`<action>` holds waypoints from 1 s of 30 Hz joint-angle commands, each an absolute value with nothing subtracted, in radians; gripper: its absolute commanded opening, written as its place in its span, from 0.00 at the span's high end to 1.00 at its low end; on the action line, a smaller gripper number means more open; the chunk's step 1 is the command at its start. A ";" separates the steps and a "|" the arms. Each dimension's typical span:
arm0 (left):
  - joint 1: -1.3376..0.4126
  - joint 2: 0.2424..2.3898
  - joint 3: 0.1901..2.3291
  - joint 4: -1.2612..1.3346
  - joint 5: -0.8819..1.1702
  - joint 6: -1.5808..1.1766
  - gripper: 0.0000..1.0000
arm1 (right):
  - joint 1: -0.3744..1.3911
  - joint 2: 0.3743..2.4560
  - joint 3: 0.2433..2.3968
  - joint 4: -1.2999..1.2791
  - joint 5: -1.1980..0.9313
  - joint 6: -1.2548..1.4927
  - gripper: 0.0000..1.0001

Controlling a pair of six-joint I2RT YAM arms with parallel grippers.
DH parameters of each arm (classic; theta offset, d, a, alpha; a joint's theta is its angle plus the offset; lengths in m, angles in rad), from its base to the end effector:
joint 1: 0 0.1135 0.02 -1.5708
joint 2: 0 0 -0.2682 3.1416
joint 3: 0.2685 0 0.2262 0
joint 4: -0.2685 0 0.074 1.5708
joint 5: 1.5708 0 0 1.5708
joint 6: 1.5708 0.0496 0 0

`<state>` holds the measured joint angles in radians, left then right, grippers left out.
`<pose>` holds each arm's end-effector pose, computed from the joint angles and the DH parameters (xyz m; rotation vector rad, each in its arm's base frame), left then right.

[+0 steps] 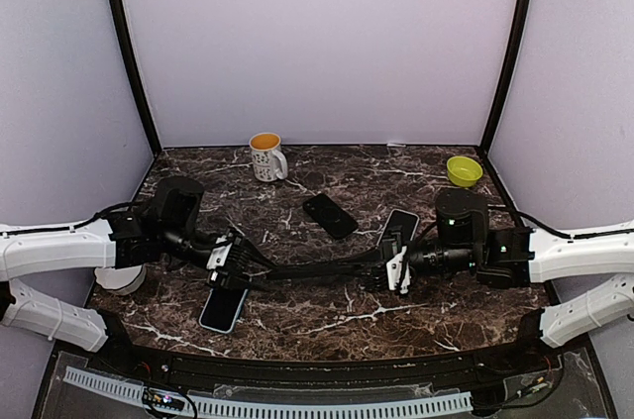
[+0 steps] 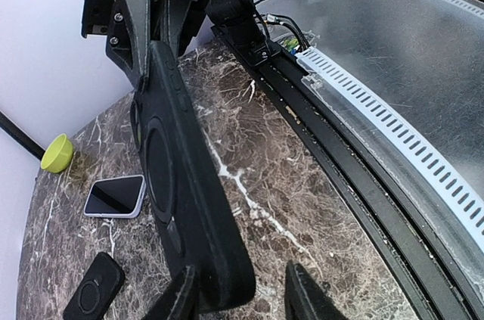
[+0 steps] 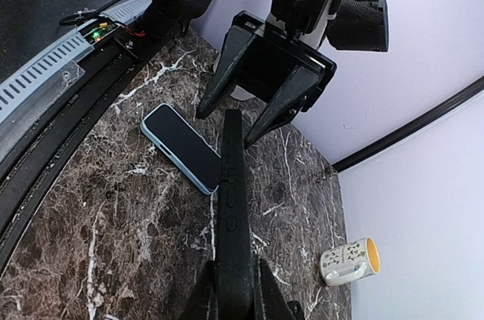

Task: Take the phone out of the phone case
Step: Remove the top left corner of the phone from the phone case.

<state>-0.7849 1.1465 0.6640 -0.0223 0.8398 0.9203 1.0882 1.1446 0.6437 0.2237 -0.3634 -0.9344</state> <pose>0.1326 -0.1847 0.2581 1.7722 0.8795 -0.7758 0.0981 0.2252 0.2727 -1.6901 0.7581 0.4425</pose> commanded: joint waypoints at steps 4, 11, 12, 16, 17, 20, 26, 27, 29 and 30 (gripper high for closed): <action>-0.792 1.156 0.649 -0.005 0.843 0.918 0.64 | 1.109 1.140 0.701 0.312 -0.351 -0.956 1.00; -0.796 1.155 0.652 -0.023 0.849 0.936 0.70 | 1.111 1.161 0.718 0.282 -0.332 -0.987 1.00; -0.797 1.155 0.652 -0.025 0.850 0.937 0.71 | 1.113 1.164 0.721 0.274 -0.329 -0.994 1.00; -0.798 1.157 0.652 -0.035 0.850 0.945 0.72 | 1.116 1.169 0.730 0.256 -0.320 -1.011 1.00; -0.799 1.158 0.652 -0.041 0.849 0.950 0.73 | 1.117 1.169 0.732 0.252 -0.322 -1.016 1.00; -0.801 1.161 0.653 -0.051 0.846 0.958 0.75 | 1.119 1.172 0.740 0.229 -0.329 -1.026 1.00; -0.807 1.163 0.652 -0.084 0.850 0.986 0.79 | 1.128 1.182 0.761 0.167 -0.346 -1.052 1.00; -0.810 1.163 0.652 -0.088 0.849 0.988 0.79 | 1.129 1.184 0.765 0.154 -0.348 -1.058 1.00; -0.813 1.163 0.653 -0.102 0.845 0.996 0.79 | 1.131 1.184 0.770 0.138 -0.350 -1.064 1.00; -0.814 1.162 0.653 -0.107 0.843 1.001 0.79 | 1.133 1.184 0.771 0.134 -0.353 -1.064 1.00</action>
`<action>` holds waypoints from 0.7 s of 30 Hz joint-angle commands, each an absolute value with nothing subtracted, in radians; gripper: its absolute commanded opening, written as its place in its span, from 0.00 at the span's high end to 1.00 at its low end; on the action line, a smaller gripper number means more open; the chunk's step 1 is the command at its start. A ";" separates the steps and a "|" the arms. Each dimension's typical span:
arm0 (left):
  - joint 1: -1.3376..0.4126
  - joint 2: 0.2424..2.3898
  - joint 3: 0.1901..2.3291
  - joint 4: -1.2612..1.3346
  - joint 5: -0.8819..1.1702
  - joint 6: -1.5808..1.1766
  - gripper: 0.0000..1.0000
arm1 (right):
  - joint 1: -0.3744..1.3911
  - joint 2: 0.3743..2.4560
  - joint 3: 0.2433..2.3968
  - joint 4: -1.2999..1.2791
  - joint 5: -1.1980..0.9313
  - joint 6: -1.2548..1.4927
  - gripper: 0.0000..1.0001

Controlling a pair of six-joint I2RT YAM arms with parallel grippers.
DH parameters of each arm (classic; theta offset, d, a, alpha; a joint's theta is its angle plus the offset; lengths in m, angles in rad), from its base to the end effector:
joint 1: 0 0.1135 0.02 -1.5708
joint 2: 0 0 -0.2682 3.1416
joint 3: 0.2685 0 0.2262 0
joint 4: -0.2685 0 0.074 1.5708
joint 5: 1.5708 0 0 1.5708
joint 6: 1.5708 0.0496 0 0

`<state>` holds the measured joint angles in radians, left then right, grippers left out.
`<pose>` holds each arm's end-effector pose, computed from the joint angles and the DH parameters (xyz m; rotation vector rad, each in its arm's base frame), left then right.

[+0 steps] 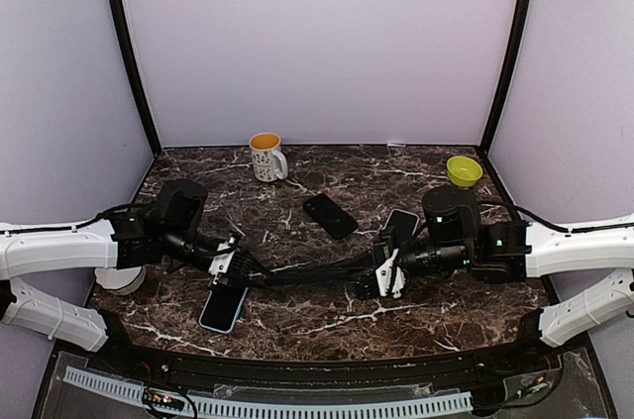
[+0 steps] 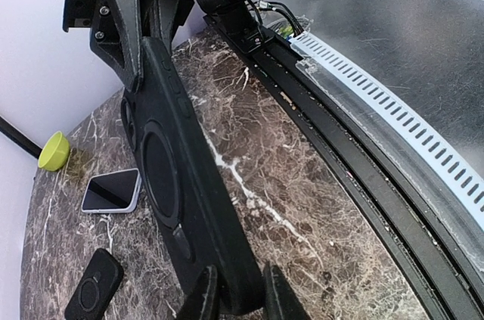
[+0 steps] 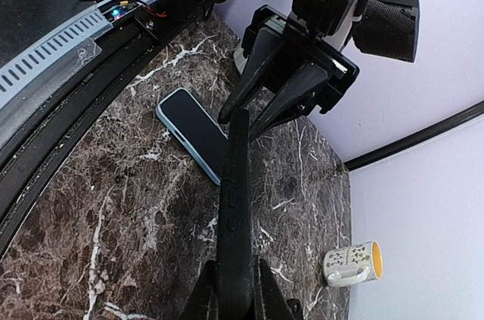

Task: Take the phone out of the phone case
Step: Remove the top left corner of the phone from the phone case.

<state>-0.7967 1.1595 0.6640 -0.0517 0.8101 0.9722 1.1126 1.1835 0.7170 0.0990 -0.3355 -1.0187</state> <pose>0.1320 -0.1864 0.2521 1.8119 0.8752 -0.7392 0.0974 0.2344 0.2739 -1.7912 0.7350 0.3873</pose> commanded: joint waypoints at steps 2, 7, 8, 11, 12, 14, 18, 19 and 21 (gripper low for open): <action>-0.815 1.159 0.653 -0.110 0.841 1.003 0.80 | 1.138 1.184 0.774 0.126 -0.358 -1.067 1.00; -0.822 1.163 0.656 -0.124 0.836 1.010 0.82 | 1.150 1.192 0.790 0.083 -0.350 -1.089 1.00; -0.823 1.164 0.656 -0.128 0.833 1.011 0.82 | 1.152 1.193 0.792 0.077 -0.349 -1.093 1.00; -0.828 1.177 0.663 -0.145 0.825 1.014 0.83 | 1.157 1.196 0.799 0.067 -0.345 -1.103 1.00; -0.831 1.179 0.665 -0.156 0.820 1.018 0.83 | 1.159 1.197 0.801 0.064 -0.339 -1.107 1.00; -0.833 1.183 0.670 -0.168 0.815 1.020 0.83 | 1.163 1.201 0.804 0.059 -0.327 -1.119 1.00; -0.841 1.185 0.672 -0.177 0.811 1.018 0.82 | 1.181 1.211 0.807 0.047 -0.293 -1.152 1.00; -0.842 1.186 0.673 -0.180 0.809 1.017 0.82 | 1.187 1.213 0.808 0.045 -0.283 -1.161 1.00; -0.847 1.187 0.673 -0.183 0.801 1.020 0.82 | 1.196 1.216 0.812 0.042 -0.262 -1.177 1.00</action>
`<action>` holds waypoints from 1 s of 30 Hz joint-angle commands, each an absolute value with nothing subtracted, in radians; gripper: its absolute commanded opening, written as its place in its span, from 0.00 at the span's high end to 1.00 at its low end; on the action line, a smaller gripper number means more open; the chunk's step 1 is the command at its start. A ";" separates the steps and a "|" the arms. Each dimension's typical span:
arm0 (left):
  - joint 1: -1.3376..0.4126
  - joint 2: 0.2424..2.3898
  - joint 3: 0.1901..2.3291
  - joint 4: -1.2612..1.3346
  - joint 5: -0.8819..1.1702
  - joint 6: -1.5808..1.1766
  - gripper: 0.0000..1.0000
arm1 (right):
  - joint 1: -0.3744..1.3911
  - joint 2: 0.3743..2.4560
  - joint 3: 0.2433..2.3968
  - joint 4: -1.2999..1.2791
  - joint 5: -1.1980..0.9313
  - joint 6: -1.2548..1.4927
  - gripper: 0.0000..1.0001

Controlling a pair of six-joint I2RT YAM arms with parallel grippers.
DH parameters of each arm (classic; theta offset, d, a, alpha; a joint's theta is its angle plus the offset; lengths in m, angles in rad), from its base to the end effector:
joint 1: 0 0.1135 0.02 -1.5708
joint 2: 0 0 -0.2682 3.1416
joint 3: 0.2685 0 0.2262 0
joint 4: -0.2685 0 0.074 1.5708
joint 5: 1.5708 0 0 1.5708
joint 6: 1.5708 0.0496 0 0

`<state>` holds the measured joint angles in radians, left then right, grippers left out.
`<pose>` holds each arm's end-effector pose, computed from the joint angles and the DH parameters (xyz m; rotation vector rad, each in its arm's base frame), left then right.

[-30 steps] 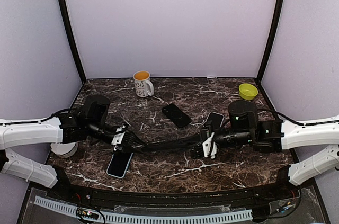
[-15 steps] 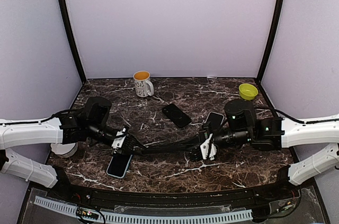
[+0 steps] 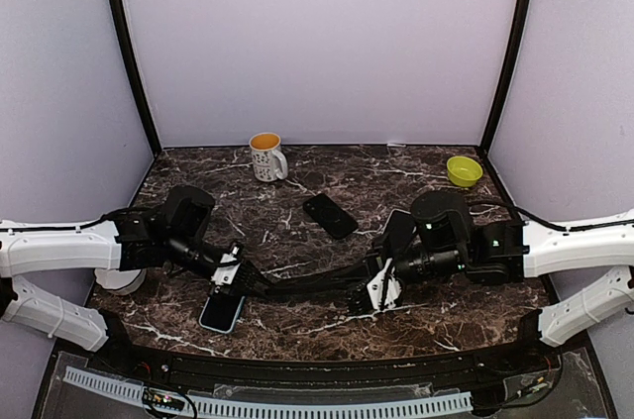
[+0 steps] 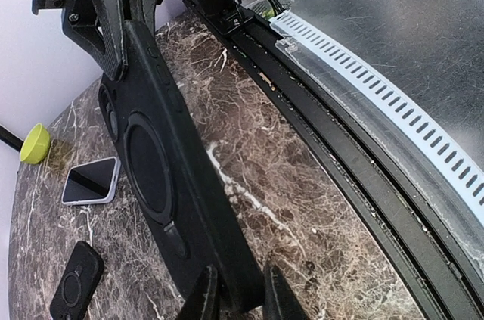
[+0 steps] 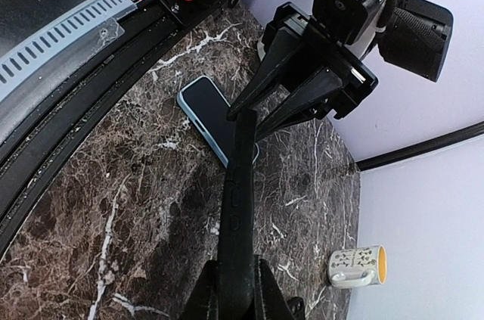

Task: Take the phone out of the phone case
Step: Remove the top left corner of the phone from the phone case.

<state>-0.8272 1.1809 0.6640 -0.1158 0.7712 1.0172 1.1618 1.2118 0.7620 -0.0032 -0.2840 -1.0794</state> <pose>0.1273 -0.1895 0.2412 1.8836 0.8999 -0.7280 0.0897 0.2419 0.2706 -1.8904 0.7138 0.3393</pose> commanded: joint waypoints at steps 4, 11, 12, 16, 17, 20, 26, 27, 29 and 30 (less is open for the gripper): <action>-0.859 1.192 0.672 -0.206 0.784 1.039 0.82 | 1.213 1.228 0.828 0.027 -0.224 -1.212 1.00; -0.868 1.192 0.673 -0.214 0.778 1.040 0.82 | 1.237 1.246 0.852 0.003 -0.198 -1.258 1.00; -0.869 1.192 0.673 -0.215 0.777 1.041 0.82 | 1.241 1.247 0.854 -0.017 -0.201 -1.261 1.00; -0.872 1.193 0.673 -0.219 0.778 1.037 0.82 | 1.253 1.251 0.850 -0.011 -0.200 -1.267 1.00; -0.872 1.194 0.673 -0.220 0.780 1.034 0.83 | 1.258 1.254 0.851 -0.008 -0.194 -1.268 1.00; -0.874 1.204 0.675 -0.227 0.781 1.032 0.83 | 1.268 1.263 0.859 -0.024 -0.181 -1.279 1.00; -0.876 1.214 0.681 -0.240 0.779 1.033 0.82 | 1.278 1.269 0.874 -0.057 -0.172 -1.299 1.00; -0.876 1.214 0.682 -0.245 0.777 1.036 0.82 | 1.279 1.271 0.878 -0.067 -0.173 -1.301 1.00; -0.876 1.220 0.688 -0.262 0.772 1.048 0.81 | 1.283 1.272 0.879 -0.079 -0.172 -1.307 1.00; -0.875 1.226 0.693 -0.268 0.770 1.053 0.79 | 1.285 1.273 0.878 -0.081 -0.170 -1.308 1.00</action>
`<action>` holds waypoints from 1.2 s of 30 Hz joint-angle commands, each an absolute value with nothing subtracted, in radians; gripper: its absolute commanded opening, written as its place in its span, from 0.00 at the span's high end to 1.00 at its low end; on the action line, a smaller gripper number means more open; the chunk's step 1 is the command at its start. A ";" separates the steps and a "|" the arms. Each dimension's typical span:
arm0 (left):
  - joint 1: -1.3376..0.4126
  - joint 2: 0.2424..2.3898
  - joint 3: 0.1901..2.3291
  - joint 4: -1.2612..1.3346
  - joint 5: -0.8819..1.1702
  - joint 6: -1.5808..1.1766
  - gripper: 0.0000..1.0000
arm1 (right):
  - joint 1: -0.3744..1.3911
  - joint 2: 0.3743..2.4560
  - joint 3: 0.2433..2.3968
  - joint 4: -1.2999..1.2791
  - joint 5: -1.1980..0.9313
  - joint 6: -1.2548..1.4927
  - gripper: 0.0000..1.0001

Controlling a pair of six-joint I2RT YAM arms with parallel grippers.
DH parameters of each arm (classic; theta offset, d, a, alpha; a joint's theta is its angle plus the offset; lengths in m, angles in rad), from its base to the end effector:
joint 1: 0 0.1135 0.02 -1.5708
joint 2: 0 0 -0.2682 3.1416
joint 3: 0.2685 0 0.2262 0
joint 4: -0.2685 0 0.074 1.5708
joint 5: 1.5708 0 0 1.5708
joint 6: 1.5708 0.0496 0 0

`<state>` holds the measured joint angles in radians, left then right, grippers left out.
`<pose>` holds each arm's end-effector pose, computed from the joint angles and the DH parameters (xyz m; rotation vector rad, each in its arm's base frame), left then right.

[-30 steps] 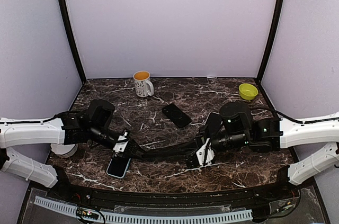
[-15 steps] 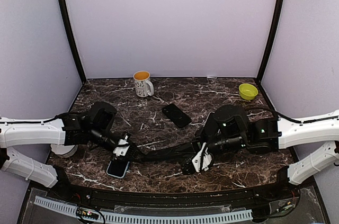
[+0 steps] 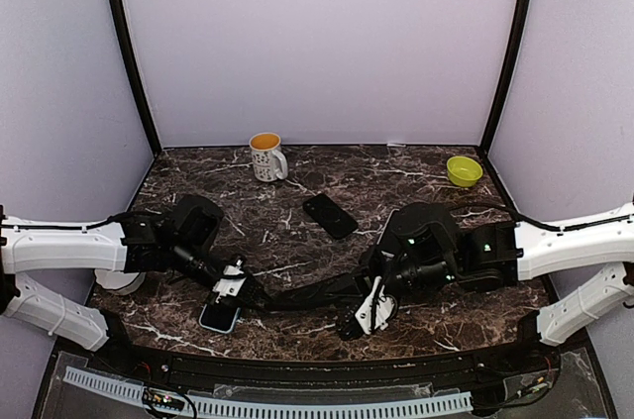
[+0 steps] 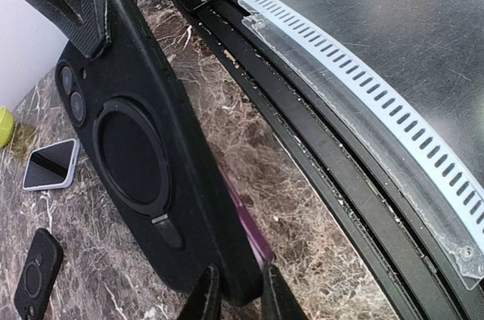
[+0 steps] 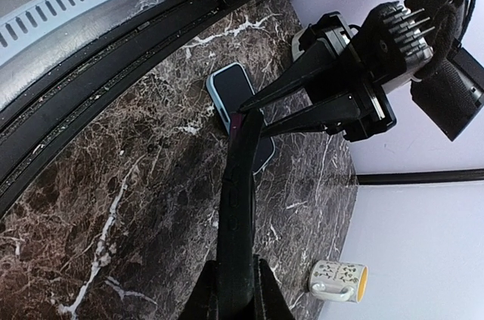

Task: Take the phone out of the phone case
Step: Remove the top left corner of the phone from the phone case.

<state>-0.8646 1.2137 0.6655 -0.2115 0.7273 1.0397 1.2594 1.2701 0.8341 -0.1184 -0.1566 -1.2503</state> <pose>0.1204 -0.1920 0.2259 1.9796 0.9726 -0.7435 0.0748 0.2576 0.2672 -2.0442 0.5708 0.1717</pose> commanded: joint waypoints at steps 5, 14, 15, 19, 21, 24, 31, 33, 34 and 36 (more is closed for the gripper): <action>-0.875 1.235 0.708 -0.303 0.764 1.075 0.78 | 1.297 1.278 0.880 -0.091 -0.167 -1.311 1.00; -0.876 1.223 0.697 -0.321 0.745 1.082 0.80 | 1.321 1.302 0.884 -0.101 -0.127 -1.340 1.00; -0.876 1.225 0.697 -0.323 0.744 1.080 0.80 | 1.323 1.303 0.883 -0.100 -0.126 -1.341 1.00; -0.875 1.234 0.702 -0.342 0.740 1.075 0.80 | 1.329 1.315 0.886 -0.103 -0.110 -1.352 1.00; -0.876 1.234 0.703 -0.344 0.739 1.073 0.80 | 1.330 1.319 0.887 -0.102 -0.103 -1.356 1.00; -0.877 1.232 0.700 -0.335 0.731 1.075 0.80 | 1.334 1.321 0.888 -0.104 -0.104 -1.355 1.00; -0.877 1.156 0.644 -0.188 0.588 1.112 0.64 | 1.335 1.290 0.840 -0.057 -0.089 -1.297 1.00; -0.876 1.129 0.616 -0.134 0.533 1.130 0.61 | 1.335 1.282 0.822 -0.044 -0.094 -1.262 1.00; -0.876 1.112 0.605 -0.121 0.520 1.132 0.59 | 1.335 1.277 0.814 -0.036 -0.096 -1.244 1.00; -0.876 1.089 0.595 -0.098 0.495 1.151 0.56 | 1.336 1.262 0.783 -0.007 -0.093 -1.203 1.00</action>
<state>-0.8745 1.1442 0.6312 -0.1890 0.5816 1.1046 1.3216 1.3136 0.8169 -0.1329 -0.0910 -1.2865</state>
